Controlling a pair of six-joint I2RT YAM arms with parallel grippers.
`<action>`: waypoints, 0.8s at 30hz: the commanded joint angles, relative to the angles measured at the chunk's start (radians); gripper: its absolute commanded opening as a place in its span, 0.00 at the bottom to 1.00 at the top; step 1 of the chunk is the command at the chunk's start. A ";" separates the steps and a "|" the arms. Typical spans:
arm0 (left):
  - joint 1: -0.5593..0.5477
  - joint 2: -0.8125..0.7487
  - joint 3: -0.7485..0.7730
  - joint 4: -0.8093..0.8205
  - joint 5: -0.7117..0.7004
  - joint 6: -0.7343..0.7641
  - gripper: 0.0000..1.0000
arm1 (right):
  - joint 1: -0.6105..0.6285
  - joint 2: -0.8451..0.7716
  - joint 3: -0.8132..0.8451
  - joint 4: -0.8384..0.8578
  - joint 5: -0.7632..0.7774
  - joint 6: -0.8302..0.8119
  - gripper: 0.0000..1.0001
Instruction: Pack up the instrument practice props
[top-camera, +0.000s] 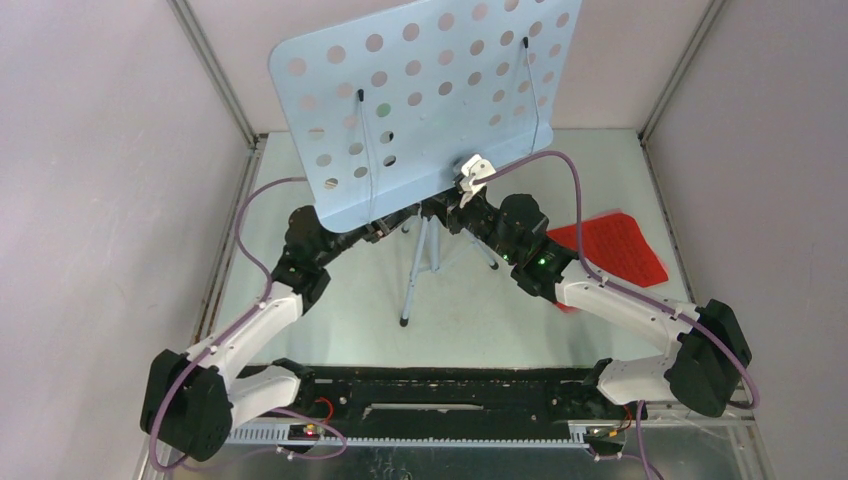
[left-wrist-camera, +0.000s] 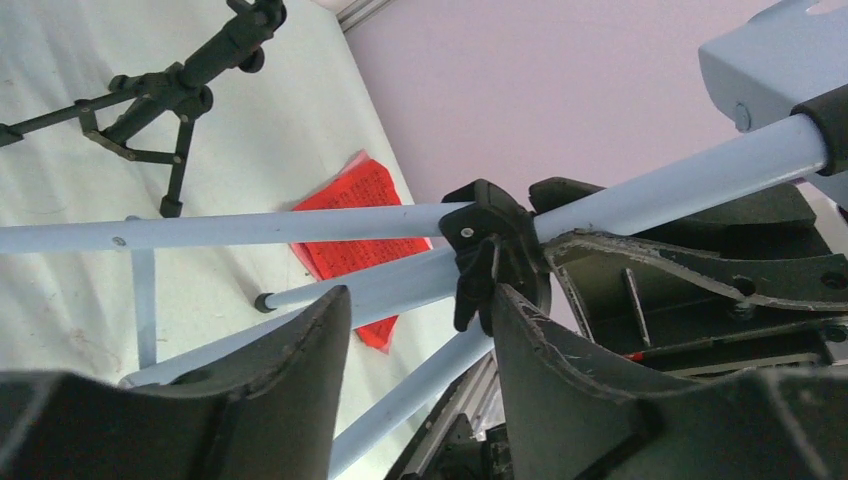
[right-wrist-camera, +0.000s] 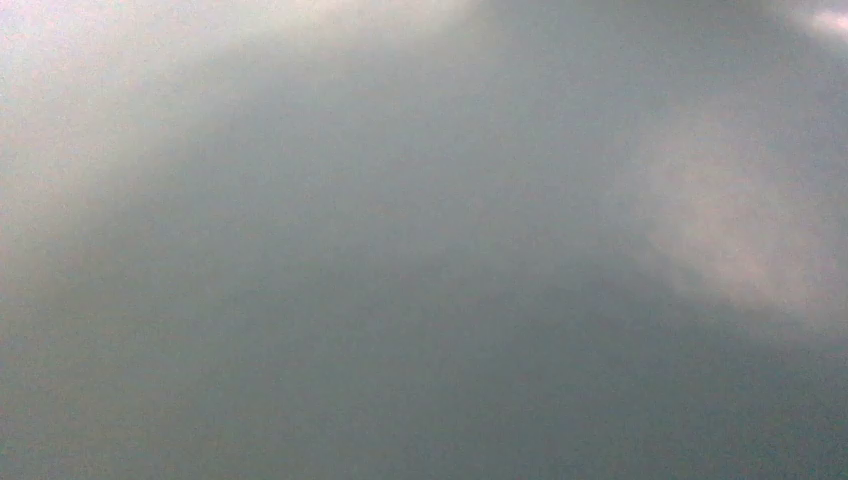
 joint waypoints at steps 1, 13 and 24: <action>-0.013 0.014 0.041 -0.028 -0.040 -0.087 0.55 | 0.013 0.005 -0.016 -0.081 -0.040 0.018 0.00; -0.015 -0.014 0.082 -0.010 -0.058 -0.158 0.43 | 0.024 0.018 -0.016 -0.089 -0.035 0.020 0.00; -0.027 -0.007 0.066 -0.021 -0.020 -0.238 0.08 | 0.027 0.020 -0.016 -0.094 -0.036 0.017 0.00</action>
